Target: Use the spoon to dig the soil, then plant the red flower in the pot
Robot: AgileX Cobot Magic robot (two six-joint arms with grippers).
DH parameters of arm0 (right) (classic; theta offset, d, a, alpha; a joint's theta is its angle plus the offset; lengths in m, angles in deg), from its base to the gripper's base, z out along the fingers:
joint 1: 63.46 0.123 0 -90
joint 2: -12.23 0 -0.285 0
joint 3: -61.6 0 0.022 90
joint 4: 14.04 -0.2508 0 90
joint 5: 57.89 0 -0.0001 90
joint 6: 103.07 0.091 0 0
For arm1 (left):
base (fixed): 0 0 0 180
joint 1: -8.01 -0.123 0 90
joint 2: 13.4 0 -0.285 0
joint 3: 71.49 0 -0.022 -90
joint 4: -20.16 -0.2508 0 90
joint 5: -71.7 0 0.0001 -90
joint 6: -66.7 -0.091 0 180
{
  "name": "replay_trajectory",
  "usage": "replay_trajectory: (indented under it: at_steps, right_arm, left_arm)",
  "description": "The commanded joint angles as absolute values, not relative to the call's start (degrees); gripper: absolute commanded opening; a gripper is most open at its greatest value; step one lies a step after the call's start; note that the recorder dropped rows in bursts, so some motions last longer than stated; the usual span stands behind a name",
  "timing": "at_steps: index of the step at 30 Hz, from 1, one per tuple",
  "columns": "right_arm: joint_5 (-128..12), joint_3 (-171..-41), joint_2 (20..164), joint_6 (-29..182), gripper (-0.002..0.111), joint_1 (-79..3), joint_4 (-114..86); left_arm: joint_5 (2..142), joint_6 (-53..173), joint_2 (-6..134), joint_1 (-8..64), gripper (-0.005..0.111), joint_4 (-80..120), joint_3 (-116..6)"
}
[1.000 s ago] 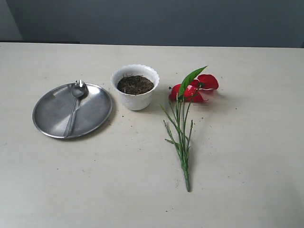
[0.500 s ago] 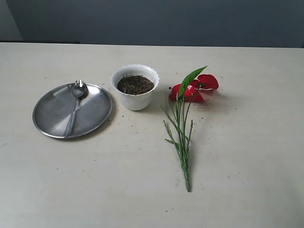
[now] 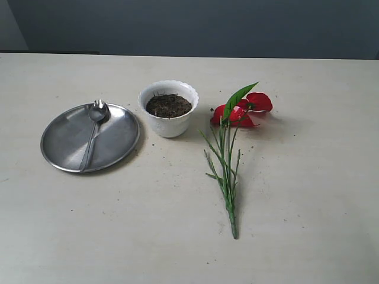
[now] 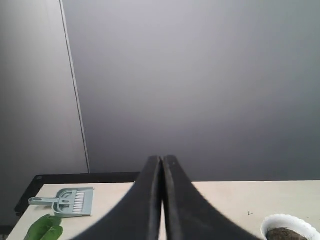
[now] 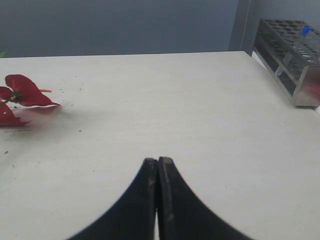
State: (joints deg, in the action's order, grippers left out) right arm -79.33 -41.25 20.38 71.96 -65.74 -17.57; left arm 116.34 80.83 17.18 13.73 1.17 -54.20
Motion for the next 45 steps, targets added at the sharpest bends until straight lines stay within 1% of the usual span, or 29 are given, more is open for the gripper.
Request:
replay_trajectory:
  at_steps: [1, 3, 6, 11, 15, 18, 23, 31, 36, 45]
  right_arm:
    - [-78.7, -41.2, 20.0, 71.9, -0.001, -66.1, -17.5]
    - [-78.7, -41.2, 20.0, 71.9, -0.001, -66.1, -17.5]
    - [-78.7, -41.2, 20.0, 71.9, -0.001, -66.1, -17.5]
    - [-78.7, -41.2, 20.0, 71.9, -0.001, -66.1, -17.5]
    - [-78.7, -41.2, 20.0, 71.9, -0.001, -66.1, -17.5]
    - [-78.7, -41.2, 20.0, 71.9, -0.001, -66.1, -17.5]
    - [-78.7, -41.2, 20.0, 71.9, -0.001, -66.1, -17.5]
    - [-78.7, -41.2, 20.0, 71.9, -0.001, -66.1, -17.5]
    - [-78.7, -41.2, 20.0, 71.9, -0.001, -66.1, -17.5]
    - [-78.7, -41.2, 20.0, 71.9, -0.001, -66.1, -17.5]
  left_arm:
    - [121.4, 81.2, 15.6, 13.9, 0.000, 1.6, -53.9]
    - [123.6, 81.3, 15.5, 13.1, 0.000, 2.6, -53.5]
    - [121.6, 81.3, 15.5, 8.5, 0.000, 3.6, -51.4]
    - [113.4, 81.3, 14.8, 1.7, 0.000, 6.7, -44.7]
    - [103.8, 81.3, 12.2, -1.0, 0.000, 7.5, -37.0]
    - [96.2, 81.3, 9.0, -1.8, 0.000, 7.6, -29.7]
    - [88.0, 81.3, 6.1, -2.5, 0.000, 8.0, -18.6]
    - [71.7, 81.3, 3.0, -2.5, 0.000, 16.2, -4.2]
    - [69.8, 81.3, 2.8, -2.5, 0.000, 16.2, -1.5]
    - [73.9, 81.3, 2.8, -2.2, 0.000, 16.9, -1.4]
